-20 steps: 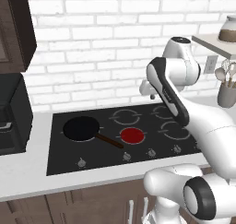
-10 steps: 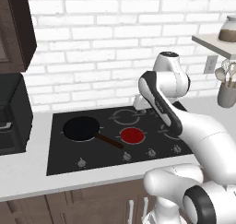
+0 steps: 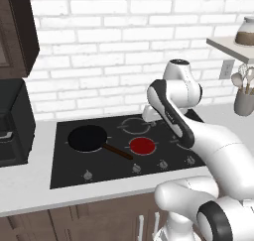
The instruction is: Turn off the front center burner of the stove.
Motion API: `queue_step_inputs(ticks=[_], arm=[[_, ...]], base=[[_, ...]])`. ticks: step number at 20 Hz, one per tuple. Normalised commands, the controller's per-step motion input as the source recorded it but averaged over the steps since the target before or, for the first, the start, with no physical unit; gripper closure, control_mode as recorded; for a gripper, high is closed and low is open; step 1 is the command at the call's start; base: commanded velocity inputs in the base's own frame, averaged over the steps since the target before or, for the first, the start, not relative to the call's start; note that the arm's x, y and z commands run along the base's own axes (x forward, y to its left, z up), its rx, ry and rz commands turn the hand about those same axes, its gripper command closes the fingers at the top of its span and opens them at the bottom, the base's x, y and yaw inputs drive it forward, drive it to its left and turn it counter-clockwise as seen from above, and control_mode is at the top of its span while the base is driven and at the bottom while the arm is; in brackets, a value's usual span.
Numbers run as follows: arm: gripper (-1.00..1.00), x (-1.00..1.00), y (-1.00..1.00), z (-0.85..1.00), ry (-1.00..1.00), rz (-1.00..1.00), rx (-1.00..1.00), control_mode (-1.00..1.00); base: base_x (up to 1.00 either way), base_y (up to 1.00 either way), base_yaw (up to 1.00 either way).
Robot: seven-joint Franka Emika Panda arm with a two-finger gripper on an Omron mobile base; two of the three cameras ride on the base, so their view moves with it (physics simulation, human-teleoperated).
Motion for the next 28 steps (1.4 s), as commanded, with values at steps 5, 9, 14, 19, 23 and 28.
queue_step_inputs(ticks=[5, 9, 14, 19, 23, 28], arm=[[-1.0, -0.03, 0.4, -0.37, 0.02, 0.11, 0.0, -1.0], [-1.0, -0.12, 0.48, -0.35, 0.02, 0.12, -0.03, -1.0], [-1.0, -0.04, 0.34, -0.26, 0.09, 0.12, -0.06, -1.0], [-1.0, 0.02, 0.17, -0.4, 0.04, 0.09, 0.0, -1.0], [-1.0, 0.12, 0.0, -0.54, 0.0, 0.06, 0.0, -1.0], [-1.0, 0.05, 0.0, -0.48, 0.0, 0.04, 0.0, -1.0]], base=[[0.0, 0.0, 0.0], [0.0, 0.0, 0.0], [0.0, 0.0, 0.0], [0.0, 0.0, 0.0], [0.0, 0.0, 0.0], [0.0, 0.0, 0.0]])
